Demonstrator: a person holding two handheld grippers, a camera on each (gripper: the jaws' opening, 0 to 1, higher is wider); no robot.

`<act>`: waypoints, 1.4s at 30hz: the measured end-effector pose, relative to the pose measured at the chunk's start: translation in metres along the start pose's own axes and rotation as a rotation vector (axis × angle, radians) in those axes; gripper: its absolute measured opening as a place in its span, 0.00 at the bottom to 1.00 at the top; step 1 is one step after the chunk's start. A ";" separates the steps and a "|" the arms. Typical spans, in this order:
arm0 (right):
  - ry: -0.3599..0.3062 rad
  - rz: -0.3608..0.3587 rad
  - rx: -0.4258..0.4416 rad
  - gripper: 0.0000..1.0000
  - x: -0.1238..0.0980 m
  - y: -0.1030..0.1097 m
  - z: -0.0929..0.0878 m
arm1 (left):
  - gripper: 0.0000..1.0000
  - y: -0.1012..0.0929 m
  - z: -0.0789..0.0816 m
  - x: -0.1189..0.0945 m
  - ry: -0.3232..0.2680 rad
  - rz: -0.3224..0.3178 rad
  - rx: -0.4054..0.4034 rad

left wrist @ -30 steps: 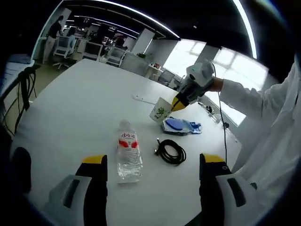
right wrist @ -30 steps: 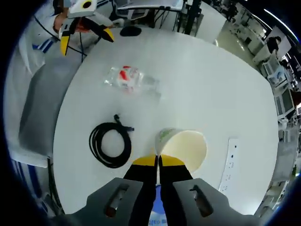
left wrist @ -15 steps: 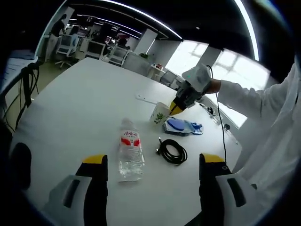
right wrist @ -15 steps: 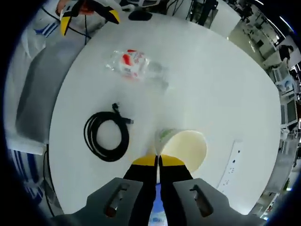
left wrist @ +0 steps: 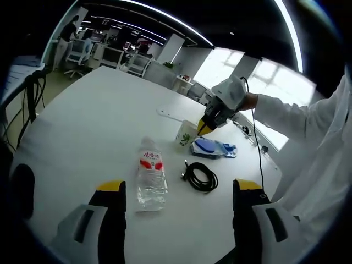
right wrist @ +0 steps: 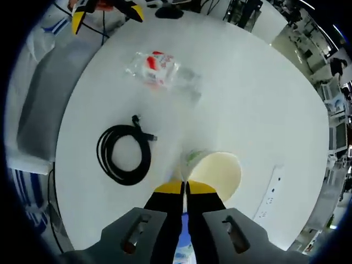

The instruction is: Arrange the tabletop items into an orderly group along one side of the table until the central work area is clear of visible clutter.

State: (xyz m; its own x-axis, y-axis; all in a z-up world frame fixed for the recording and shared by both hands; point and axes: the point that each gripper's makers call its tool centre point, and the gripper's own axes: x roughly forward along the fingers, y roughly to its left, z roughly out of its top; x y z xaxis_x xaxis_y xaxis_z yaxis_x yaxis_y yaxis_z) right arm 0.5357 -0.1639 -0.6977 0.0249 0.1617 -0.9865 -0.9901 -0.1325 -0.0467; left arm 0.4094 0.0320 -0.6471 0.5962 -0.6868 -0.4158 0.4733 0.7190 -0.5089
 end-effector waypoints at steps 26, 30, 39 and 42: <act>-0.016 -0.029 0.023 0.10 0.002 -0.002 -0.003 | 0.80 -0.004 -0.001 0.002 -0.001 -0.001 -0.002; -0.014 -0.035 0.028 0.10 0.003 -0.003 -0.005 | 0.80 -0.004 0.000 0.002 -0.003 -0.001 -0.004; -0.008 -0.056 0.032 0.10 0.002 -0.006 -0.007 | 0.80 -0.006 0.000 0.000 -0.004 0.001 -0.001; -0.012 -0.058 0.034 0.12 0.001 -0.006 -0.006 | 0.80 -0.006 0.001 -0.001 -0.004 0.001 0.003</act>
State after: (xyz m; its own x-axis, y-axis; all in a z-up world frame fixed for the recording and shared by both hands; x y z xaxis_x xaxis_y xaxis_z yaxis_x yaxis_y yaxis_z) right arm 0.5428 -0.1691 -0.6992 0.0809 0.1801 -0.9803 -0.9911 -0.0895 -0.0982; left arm 0.4068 0.0281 -0.6431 0.5994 -0.6858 -0.4128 0.4747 0.7198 -0.5066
